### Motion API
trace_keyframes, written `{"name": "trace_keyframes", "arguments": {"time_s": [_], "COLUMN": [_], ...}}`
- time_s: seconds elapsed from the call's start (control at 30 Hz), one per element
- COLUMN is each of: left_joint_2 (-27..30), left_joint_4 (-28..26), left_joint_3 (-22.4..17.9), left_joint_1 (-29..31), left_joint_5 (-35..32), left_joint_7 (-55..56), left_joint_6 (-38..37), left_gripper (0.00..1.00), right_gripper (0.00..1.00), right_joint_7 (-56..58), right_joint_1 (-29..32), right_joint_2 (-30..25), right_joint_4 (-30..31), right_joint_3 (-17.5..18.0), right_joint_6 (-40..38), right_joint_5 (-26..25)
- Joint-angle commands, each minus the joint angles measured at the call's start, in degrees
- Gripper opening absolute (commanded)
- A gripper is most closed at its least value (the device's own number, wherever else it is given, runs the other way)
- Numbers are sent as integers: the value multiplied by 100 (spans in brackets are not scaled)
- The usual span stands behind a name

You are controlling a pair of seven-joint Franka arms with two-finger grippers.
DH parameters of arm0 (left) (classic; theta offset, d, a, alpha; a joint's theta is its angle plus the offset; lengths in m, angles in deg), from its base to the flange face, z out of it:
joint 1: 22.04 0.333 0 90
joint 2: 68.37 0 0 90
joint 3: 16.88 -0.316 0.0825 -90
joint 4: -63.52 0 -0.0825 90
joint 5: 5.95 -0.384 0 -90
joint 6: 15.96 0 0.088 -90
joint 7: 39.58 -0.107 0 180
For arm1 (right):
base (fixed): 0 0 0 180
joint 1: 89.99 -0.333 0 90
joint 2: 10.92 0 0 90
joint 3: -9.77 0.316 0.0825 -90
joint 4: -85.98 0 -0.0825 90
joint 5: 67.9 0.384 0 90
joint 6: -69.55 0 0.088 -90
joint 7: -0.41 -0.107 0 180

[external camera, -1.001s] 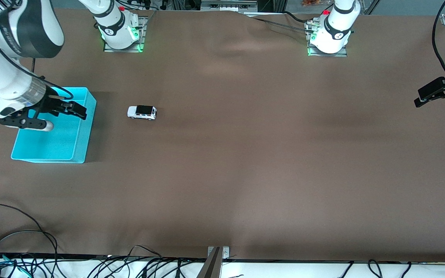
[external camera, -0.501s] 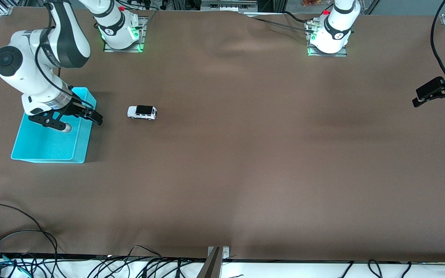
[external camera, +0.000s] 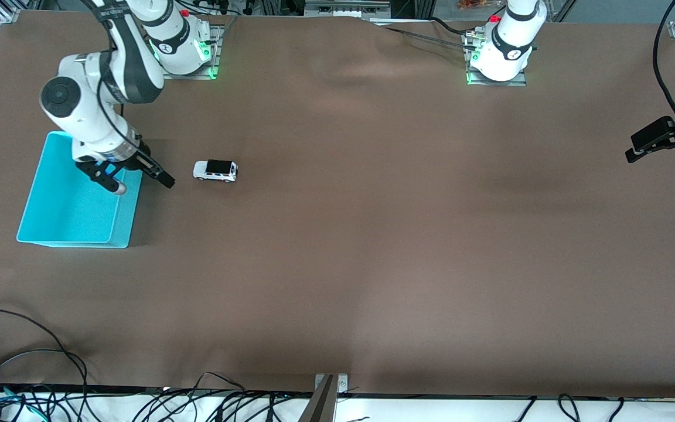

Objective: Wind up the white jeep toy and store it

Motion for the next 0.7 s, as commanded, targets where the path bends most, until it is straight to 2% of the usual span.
{"name": "trace_keyframes", "arguments": {"time_s": [0.0, 0.5, 0.67], "left_joint_2": [16, 16, 16], "left_joint_4": [68, 77, 77], "left_joint_3": [-53, -44, -53], "left_joint_1": [-39, -74, -74], "left_joint_5": [163, 163, 163], "left_joint_7": [-116, -107, -107], "left_joint_6": [-15, -6, -6], "left_gripper": [100, 100, 100], "right_gripper": [100, 100, 100], "right_joint_7": [-1291, -3920, -4580], "right_joint_1": [-26, -201, -210], "right_joint_2": [-7, -15, 72], "right_joint_4": [283, 573, 617], "right_joint_3": [186, 415, 600], "right_joint_6": [320, 488, 584], "right_joint_5": [-36, -36, -36]}}
